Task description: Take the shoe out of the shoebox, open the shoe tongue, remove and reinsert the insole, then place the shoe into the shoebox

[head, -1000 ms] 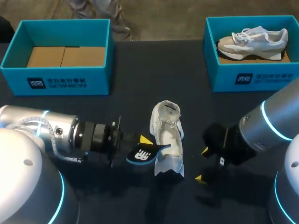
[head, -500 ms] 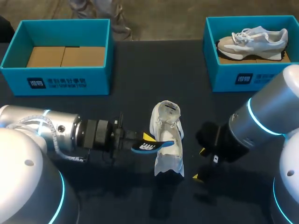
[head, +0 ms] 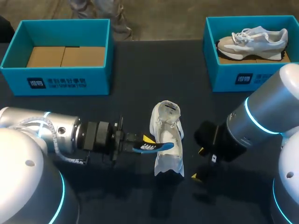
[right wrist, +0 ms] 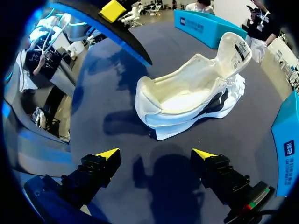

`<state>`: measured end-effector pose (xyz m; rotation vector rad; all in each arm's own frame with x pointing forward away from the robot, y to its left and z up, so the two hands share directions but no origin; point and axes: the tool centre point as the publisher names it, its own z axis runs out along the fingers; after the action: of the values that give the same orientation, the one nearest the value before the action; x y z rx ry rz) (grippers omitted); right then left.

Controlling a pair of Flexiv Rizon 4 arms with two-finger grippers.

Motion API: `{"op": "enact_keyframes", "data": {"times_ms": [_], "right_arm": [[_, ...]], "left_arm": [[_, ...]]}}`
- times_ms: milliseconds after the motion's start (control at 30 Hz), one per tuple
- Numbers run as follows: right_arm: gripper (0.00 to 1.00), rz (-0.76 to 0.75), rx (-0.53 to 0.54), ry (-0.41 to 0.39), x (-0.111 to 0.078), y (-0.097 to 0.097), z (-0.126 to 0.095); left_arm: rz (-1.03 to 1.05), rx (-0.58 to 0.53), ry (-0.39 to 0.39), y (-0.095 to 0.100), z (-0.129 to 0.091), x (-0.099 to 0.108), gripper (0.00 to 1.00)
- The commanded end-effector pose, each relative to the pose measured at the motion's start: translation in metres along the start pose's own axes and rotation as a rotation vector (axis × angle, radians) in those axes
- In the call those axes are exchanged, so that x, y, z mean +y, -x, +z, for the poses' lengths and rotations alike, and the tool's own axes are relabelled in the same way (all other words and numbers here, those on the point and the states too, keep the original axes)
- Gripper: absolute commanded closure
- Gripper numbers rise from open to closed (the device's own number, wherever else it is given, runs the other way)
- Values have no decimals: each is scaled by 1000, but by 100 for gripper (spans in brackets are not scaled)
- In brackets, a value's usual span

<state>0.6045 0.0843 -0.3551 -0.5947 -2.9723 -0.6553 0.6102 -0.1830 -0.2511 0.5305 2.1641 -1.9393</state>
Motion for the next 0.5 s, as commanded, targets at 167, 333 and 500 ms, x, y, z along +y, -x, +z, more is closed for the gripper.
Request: {"op": "enact_keyframes", "data": {"times_ms": [167, 333, 500], "right_arm": [[0, 0, -3, 2, -1, -2, 0], [0, 0, -3, 2, -1, -2, 0], [0, 0, -3, 2, -1, -2, 0]], "left_arm": [[-2, -5, 2, 0, 12, 5, 100], [0, -2, 1, 0, 15, 6, 100], [10, -4, -10, 3, 18, 10, 100]]}}
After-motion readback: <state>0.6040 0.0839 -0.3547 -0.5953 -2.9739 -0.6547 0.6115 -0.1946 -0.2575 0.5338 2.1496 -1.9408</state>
